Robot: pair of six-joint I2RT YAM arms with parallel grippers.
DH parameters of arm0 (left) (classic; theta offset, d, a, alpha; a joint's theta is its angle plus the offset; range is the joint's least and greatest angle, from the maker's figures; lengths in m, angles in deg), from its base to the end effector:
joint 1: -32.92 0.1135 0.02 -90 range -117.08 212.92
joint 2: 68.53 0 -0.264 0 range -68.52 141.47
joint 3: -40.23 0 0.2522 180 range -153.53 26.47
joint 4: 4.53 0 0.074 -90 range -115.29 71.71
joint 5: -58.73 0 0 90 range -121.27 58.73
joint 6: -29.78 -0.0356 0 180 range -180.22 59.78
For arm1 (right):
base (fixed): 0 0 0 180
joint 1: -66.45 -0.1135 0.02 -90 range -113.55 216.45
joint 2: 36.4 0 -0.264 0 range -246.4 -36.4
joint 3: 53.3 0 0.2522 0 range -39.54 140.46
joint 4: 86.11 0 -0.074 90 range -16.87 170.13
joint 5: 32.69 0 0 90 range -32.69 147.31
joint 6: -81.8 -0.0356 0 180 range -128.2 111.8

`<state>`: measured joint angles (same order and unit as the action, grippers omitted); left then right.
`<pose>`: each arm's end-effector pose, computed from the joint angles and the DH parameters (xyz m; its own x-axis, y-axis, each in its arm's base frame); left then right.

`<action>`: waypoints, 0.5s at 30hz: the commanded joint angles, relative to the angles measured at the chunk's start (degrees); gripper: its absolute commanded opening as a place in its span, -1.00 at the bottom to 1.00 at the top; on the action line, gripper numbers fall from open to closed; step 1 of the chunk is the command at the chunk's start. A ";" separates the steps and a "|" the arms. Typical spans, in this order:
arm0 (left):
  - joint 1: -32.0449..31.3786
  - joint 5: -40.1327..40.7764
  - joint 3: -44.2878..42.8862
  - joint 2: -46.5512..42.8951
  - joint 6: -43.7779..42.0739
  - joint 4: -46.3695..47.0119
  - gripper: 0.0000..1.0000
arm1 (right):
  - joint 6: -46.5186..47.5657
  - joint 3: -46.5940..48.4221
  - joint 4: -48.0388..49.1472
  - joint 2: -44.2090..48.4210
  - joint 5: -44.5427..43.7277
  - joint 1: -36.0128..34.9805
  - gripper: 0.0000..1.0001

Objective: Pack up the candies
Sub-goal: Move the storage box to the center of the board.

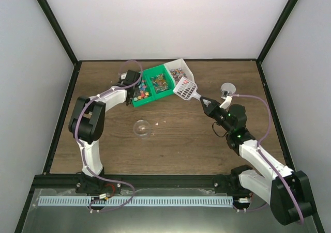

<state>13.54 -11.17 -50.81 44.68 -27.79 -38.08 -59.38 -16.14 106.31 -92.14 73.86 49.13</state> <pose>0.3985 -0.1272 0.1722 -0.7271 -0.2781 -0.6277 -0.3091 0.9490 -0.0624 0.2050 0.0746 0.2397 -0.4972 0.6273 -0.5994 -0.2686 0.5457 0.7938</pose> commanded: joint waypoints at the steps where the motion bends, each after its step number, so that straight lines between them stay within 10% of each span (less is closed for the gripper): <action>1: -0.19 3.13 4.12 -4.12 5.58 -0.40 -0.87 | -0.69 -0.69 1.62 1.14 0.97 0.20 -0.99; 6: -1.30 4.36 8.63 -6.48 9.42 -0.02 -0.83 | -0.90 -0.99 1.19 1.93 1.36 0.20 -0.99; 15: -1.78 3.53 8.73 -7.85 5.57 -2.24 -0.19 | -0.54 -1.39 0.64 2.70 1.33 0.19 -0.99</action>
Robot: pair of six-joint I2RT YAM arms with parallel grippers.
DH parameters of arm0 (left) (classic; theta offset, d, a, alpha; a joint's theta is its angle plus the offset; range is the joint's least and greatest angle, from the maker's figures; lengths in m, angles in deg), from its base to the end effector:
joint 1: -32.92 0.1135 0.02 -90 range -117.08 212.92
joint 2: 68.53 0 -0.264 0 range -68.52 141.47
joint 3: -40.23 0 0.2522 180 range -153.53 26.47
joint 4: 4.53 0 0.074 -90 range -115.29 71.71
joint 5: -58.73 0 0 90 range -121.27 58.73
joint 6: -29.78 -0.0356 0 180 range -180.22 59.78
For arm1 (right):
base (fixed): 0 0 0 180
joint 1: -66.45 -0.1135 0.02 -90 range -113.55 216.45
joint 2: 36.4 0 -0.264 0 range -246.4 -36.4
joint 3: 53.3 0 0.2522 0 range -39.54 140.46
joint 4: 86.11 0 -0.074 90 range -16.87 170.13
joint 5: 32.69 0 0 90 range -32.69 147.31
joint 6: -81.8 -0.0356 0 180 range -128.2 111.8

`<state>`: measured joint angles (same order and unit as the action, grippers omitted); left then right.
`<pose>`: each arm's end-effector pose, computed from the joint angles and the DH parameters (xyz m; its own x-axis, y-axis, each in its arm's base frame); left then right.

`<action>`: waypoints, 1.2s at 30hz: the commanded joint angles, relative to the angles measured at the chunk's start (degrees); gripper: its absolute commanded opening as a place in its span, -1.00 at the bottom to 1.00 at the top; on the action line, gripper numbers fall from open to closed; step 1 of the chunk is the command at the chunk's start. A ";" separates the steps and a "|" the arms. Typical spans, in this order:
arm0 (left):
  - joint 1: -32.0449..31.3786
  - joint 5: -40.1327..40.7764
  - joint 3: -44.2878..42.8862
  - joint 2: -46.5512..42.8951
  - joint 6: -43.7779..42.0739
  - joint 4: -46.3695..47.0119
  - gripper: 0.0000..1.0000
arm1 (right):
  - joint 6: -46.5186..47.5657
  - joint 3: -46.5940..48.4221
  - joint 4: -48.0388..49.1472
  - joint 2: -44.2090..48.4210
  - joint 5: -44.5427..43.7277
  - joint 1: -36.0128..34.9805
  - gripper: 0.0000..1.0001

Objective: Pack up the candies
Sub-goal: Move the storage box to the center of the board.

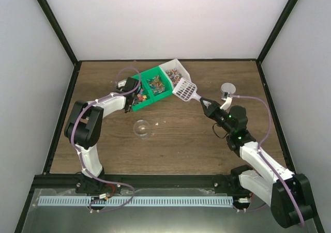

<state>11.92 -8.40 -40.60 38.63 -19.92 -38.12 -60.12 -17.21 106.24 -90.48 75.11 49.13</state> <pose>0.3573 -0.1224 0.1615 -0.7121 -0.3650 -0.5998 -0.4094 0.9099 -0.0677 0.1995 0.0736 0.2388 -0.5096 0.6262 -0.5901 -0.2801 0.5278 0.8019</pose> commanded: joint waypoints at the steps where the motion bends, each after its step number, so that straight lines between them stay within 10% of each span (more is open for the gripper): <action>1: -0.14 2.07 -2.21 -2.26 -3.00 -3.72 -0.07 | 0.28 -0.27 0.90 0.94 0.03 0.17 -0.99; 10: 3.84 -1.52 -7.57 -6.55 -15.33 -5.92 0.98 | -0.79 0.18 4.26 -3.21 1.60 0.14 -0.99; 25: 7.33 -15.71 -31.52 10.40 -46.66 -15.14 1.00 | -0.90 1.47 5.13 -7.08 2.60 0.13 -0.99; 36: 7.55 -11.65 -41.21 18.01 -51.14 -17.93 1.00 | -0.17 1.20 4.46 -6.71 1.25 0.11 -0.99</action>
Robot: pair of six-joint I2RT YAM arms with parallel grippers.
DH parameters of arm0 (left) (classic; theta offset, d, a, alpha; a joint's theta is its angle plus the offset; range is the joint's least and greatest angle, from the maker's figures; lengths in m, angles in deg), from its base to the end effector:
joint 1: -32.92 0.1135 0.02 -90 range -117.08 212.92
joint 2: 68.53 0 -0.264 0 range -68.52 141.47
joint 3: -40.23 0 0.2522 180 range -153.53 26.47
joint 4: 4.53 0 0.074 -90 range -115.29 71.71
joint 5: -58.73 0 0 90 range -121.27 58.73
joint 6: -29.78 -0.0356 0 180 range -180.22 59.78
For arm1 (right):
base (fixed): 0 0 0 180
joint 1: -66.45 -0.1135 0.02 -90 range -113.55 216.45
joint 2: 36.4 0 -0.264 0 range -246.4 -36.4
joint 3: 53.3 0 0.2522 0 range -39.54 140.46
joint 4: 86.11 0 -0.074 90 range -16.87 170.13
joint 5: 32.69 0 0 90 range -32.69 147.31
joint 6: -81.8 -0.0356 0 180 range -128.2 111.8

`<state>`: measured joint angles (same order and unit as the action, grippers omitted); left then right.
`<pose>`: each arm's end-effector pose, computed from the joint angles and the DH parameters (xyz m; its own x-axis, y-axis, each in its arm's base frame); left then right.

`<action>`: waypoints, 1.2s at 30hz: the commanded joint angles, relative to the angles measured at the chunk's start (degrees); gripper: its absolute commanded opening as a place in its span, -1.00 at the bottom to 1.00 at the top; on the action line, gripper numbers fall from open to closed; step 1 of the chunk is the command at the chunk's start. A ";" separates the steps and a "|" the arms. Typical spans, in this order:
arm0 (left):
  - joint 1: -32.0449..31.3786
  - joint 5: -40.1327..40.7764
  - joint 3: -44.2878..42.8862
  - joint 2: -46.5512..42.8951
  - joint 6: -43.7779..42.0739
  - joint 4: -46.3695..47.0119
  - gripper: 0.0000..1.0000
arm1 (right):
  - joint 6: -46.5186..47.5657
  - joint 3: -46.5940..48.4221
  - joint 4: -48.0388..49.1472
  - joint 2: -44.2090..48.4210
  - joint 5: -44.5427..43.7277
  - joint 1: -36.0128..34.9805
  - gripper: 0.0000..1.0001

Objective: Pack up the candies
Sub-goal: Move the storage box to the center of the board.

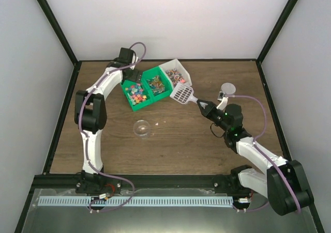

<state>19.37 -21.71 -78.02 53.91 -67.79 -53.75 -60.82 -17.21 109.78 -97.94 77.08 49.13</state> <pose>0.4663 -0.1063 0.2303 -0.7560 0.3158 -0.5733 0.2365 0.9485 0.2107 0.2140 0.0794 0.2194 -0.5719 0.6050 -0.5540 -0.2374 0.5244 0.8177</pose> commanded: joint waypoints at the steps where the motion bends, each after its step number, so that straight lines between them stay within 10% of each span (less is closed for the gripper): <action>1: 0.09 1.56 -4.63 3.53 -3.45 -2.99 1.00 | 0.63 1.18 0.61 0.91 -1.13 0.15 -0.99; 13: 0.14 -4.77 -6.21 8.51 0.00 -6.43 0.94 | 1.04 0.76 -0.23 2.24 -2.26 0.18 -0.99; 28: -1.08 -11.27 22.30 -6.73 8.69 7.06 0.72 | 0.64 -1.03 0.00 3.85 -2.20 0.16 -0.99; 36: -1.40 -10.21 28.83 -15.32 10.45 10.75 0.99 | 0.66 -1.15 0.19 3.69 -2.38 0.15 -0.99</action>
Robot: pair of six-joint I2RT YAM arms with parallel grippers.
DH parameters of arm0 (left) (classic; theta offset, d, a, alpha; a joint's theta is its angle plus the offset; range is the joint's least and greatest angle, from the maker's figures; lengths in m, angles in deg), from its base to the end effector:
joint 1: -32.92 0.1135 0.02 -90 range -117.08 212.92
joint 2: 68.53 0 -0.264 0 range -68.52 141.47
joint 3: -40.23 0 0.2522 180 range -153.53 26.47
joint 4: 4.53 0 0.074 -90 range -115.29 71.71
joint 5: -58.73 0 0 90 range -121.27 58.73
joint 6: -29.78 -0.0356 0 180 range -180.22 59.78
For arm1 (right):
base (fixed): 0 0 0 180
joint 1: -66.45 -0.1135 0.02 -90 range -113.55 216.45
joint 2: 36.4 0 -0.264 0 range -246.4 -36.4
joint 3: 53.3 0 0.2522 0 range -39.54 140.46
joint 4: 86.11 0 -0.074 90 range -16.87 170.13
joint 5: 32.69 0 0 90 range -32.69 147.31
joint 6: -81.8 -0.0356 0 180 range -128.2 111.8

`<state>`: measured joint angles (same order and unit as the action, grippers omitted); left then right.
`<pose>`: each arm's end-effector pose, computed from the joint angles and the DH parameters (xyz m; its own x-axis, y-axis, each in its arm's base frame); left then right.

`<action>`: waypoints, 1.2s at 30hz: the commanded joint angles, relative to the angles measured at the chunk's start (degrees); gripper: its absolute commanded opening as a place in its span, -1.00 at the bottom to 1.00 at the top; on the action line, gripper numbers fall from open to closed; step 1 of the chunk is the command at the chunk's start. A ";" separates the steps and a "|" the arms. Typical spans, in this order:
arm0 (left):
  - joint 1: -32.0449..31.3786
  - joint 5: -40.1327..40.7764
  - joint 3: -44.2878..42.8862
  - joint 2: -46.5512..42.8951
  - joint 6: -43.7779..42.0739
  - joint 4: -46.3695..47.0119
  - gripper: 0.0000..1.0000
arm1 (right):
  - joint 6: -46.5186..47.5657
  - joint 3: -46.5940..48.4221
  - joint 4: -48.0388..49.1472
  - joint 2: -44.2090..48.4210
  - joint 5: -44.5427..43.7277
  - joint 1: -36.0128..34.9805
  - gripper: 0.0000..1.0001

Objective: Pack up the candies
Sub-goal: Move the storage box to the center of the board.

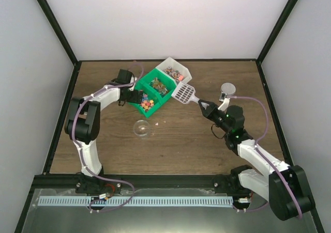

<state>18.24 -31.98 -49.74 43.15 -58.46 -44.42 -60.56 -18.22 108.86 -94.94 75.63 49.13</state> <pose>0.3907 -0.1028 0.1691 -0.8585 0.1932 -0.4751 0.2328 0.9722 -0.0255 0.2069 0.0762 0.2224 -0.5449 0.6175 -0.5673 -0.2422 0.5317 0.8115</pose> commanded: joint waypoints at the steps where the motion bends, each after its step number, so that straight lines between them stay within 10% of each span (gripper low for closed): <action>1: -0.26 -0.72 -0.06 -5.57 0.91 1.00 1.00 | 0.43 -0.14 1.13 0.57 -0.99 0.22 -0.99; 17: -0.18 -8.99 -27.07 7.40 -7.66 -9.69 1.00 | 1.83 1.56 1.37 -2.97 -2.19 0.18 -0.99; 36: -0.07 -9.64 -21.59 5.67 -5.66 -0.37 1.00 | 2.09 1.21 2.41 -5.23 -3.32 0.26 -0.99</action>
<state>18.19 -40.37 -71.22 52.35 -63.90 -48.81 -59.25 -18.20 109.39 -100.40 73.29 49.13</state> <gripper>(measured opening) 0.999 0.086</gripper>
